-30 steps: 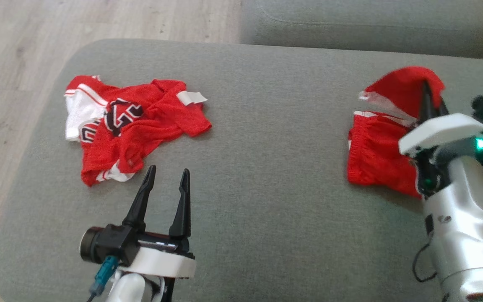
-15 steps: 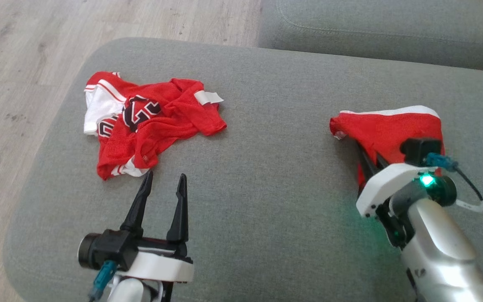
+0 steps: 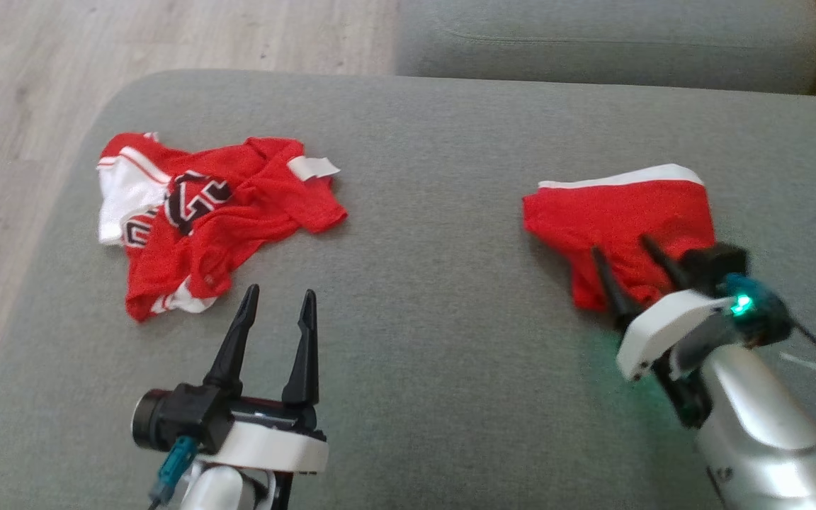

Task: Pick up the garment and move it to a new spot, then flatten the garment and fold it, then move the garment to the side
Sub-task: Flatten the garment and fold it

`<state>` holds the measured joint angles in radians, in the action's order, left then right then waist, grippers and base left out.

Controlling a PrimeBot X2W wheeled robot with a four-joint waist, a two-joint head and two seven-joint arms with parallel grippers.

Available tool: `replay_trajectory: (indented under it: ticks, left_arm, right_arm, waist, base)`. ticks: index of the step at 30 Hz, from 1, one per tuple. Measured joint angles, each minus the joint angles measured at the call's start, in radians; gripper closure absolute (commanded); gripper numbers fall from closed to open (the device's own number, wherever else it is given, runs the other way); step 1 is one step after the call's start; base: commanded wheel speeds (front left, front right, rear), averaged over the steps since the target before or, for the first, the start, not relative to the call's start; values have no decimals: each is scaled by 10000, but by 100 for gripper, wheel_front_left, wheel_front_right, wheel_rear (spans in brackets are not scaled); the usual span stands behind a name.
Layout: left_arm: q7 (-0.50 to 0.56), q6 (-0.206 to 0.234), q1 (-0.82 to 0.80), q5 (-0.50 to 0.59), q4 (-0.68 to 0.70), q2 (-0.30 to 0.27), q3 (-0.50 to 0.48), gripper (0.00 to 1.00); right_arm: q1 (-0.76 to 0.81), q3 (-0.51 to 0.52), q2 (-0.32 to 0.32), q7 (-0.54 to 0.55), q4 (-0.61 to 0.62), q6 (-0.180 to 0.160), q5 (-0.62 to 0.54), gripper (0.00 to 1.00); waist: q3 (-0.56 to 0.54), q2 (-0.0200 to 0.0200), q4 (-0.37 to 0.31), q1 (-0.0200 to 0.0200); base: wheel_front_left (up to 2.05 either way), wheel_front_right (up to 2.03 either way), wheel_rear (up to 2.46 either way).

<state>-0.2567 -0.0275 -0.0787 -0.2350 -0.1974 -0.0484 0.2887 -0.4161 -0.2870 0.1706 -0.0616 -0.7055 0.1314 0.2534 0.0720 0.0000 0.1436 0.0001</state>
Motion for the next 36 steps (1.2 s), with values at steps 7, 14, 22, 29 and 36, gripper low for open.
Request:
replay_trajectory:
  ticks: [7,14,22,29,36]
  left_arm:
    - [0,10,-192,0,29,0,-17,0]
    - [0,113,-205,-21,88,0,-38,0]
    - [0,100,-211,-29,213,0,-36,0]
    - [0,96,-717,-94,226,2,105,0]
    - [0,96,-1306,-236,209,8,339,0]
  right_arm:
    - [311,1509,-244,-1080,1179,0,-320,0]
    - [2043,2679,-857,-1597,2629,0,-1195,0]
    - [2617,2963,-1139,-1672,3584,0,-1461,0]
    - [1593,3269,-1210,-1156,3716,0,-1509,100]
    - [-467,3764,-1204,-508,2487,0,-2015,100]
  waist:
    - [-48,0,-637,-1]
    - [-106,0,-1244,-1]
    - [236,0,-1455,-1]
    - [941,0,-1073,-1]
    - [1920,0,-447,1]
  base:
    - [0,0,0]
    - [0,0,0]
    - [0,0,0]
    - [0,0,0]
    - [0,0,0]
